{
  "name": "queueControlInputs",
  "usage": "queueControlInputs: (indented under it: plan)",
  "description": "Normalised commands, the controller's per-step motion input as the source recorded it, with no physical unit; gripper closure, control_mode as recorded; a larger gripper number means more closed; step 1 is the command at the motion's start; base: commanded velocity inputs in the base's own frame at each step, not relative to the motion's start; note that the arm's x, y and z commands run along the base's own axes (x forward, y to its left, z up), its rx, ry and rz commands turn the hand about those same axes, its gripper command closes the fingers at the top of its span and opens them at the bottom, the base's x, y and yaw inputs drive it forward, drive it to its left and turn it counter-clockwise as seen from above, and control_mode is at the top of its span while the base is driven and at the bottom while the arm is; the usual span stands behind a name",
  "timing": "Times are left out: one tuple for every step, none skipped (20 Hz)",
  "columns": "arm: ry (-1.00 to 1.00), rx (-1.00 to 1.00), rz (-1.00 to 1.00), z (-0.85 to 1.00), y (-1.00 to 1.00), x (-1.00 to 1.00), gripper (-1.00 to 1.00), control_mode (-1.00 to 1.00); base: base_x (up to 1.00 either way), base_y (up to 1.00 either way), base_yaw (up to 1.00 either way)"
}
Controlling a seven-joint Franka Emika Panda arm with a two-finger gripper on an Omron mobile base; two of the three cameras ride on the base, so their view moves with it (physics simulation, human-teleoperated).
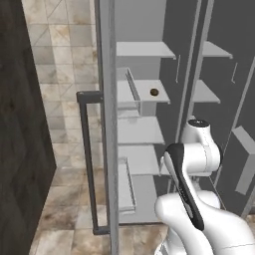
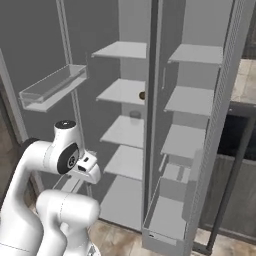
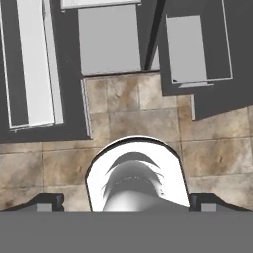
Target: Take the kiwi and potato from the fridge shelf and place them in the freezer drawer to begin freezing them.
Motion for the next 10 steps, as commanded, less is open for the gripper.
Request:
queueControlInputs:
  plan:
    - [0.00, 0.00, 0.00, 0.00, 0.00, 0.00, -1.00, 1.00, 0.41, -0.14, 0.17]
    - [0.00, 0.00, 0.00, 0.00, 0.00, 0.00, -1.00, 1.00, 0.36, -0.10, 0.16]
    - [0.00, 0.00, 0.00, 0.00, 0.00, 0.00, -1.00, 1.00, 0.51, 0.00, 0.12]
    - [0.00, 0.00, 0.00, 0.00, 0.00, 0.00, -1.00, 1.00, 0.49, 0.00, 0.12]
    - [0.00, 0.00, 0.00, 0.00, 0.00, 0.00, -1.00, 1.00, 0.40, 0.00, 0.12]
    - [0.00, 0.00, 0.00, 0.00, 0.00, 0.00, -1.00, 1.00, 0.29, 0.00, 0.08]
    - [0.00, 0.00, 0.00, 0.00, 0.00, 0.00, -1.00, 1.00, 0.28, 0.13, 0.05]
    - [0.00, 0.00, 0.00, 0.00, 0.00, 0.00, -1.00, 1.00, 0.26, 0.27, 0.01]
    - [0.00, 0.00, 0.00, 0.00, 0.00, 0.00, -1.00, 1.00, 0.24, 0.26, 0.00]
    - [0.00, 0.00, 0.00, 0.00, 0.00, 0.00, -1.00, 1.00, 0.32, 0.24, 0.00]
